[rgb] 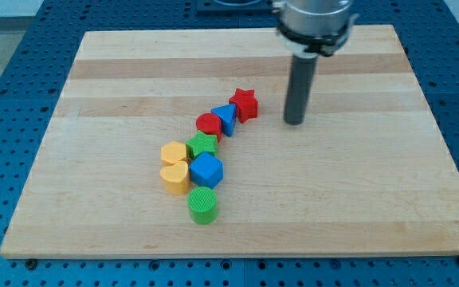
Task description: Keep the red star at the top right side of the triangle
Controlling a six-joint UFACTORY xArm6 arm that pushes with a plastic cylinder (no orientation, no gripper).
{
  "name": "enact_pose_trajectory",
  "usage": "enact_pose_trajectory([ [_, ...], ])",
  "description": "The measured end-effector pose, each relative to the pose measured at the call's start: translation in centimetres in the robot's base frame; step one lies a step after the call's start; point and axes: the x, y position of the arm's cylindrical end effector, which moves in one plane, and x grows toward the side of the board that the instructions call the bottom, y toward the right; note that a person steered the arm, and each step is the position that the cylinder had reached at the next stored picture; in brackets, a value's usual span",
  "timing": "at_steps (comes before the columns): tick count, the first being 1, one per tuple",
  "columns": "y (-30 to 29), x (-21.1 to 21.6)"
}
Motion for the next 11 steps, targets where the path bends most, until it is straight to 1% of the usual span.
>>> enact_pose_trajectory([
  [1, -9.2, -2.7],
  [2, -17.8, -7.5],
  [3, -18.8, -8.8],
  [4, -15.1, -7.9],
  [7, -3.8, -2.6],
  [8, 1.5, -2.4],
  [9, 1.0, -6.7],
  [10, -6.9, -11.3],
  [11, -13.4, -11.8],
])
